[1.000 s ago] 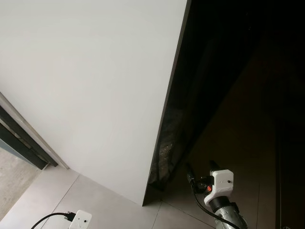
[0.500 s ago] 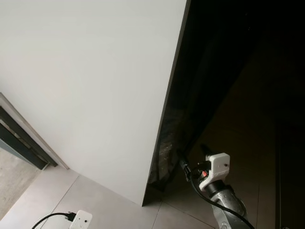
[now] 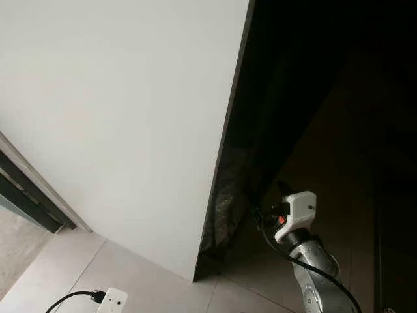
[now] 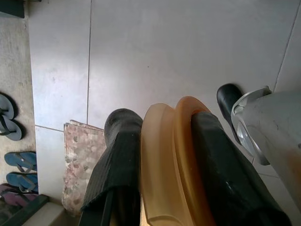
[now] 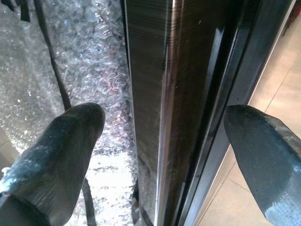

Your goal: Restocking fridge

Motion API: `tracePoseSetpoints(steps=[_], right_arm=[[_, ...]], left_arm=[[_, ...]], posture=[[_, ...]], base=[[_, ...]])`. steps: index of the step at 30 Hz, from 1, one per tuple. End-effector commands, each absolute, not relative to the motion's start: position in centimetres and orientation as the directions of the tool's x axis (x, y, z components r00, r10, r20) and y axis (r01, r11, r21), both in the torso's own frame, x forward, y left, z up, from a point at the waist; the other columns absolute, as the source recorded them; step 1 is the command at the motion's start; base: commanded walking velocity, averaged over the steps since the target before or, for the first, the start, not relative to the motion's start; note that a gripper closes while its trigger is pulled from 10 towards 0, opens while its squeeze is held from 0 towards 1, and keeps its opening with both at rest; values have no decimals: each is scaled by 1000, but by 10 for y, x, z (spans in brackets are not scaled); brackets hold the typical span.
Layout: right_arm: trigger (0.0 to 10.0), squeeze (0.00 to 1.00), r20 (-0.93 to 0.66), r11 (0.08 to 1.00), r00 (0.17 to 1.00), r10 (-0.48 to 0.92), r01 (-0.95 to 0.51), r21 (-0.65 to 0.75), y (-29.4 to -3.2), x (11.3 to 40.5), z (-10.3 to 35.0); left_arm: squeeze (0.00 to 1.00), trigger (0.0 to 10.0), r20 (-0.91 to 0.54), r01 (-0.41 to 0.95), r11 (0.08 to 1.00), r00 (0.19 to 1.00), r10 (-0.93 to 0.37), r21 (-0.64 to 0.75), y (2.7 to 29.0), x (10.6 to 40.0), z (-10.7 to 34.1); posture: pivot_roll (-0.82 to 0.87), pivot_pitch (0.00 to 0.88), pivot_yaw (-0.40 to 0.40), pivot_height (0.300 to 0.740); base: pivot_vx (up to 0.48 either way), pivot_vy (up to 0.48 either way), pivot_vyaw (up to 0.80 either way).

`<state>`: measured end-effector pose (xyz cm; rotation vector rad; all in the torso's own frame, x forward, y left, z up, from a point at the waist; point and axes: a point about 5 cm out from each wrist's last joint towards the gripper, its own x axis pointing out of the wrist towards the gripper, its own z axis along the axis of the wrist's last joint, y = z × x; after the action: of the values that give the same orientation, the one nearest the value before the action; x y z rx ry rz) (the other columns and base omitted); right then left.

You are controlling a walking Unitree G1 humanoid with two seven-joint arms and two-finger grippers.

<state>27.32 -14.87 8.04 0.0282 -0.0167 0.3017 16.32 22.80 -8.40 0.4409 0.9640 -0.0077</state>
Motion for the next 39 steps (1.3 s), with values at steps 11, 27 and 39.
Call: tracePoseSetpoints(steps=[11, 27, 39], right_arm=[[10000, 0, 68, 947, 945, 321, -322, 2, -147, 282, 96], [10000, 0, 106, 956, 950, 292, -293, -15, -151, 295, 107], [10000, 0, 133, 959, 950, 282, -283, -15, -146, 306, 114]], left_arm=[[0, 10000, -817, 203, 914, 543, 193, 351, 227, 153, -89], [0, 10000, -819, 210, 915, 544, 183, 344, 224, 153, -90], [0, 10000, -822, 214, 916, 541, 178, 339, 222, 151, -91]], posture=[[67, 110, -70, 740], [70, 85, -76, 740], [82, 78, -77, 740]], base=[[0, 0, 0], [0, 0, 0], [0, 0, 0]])
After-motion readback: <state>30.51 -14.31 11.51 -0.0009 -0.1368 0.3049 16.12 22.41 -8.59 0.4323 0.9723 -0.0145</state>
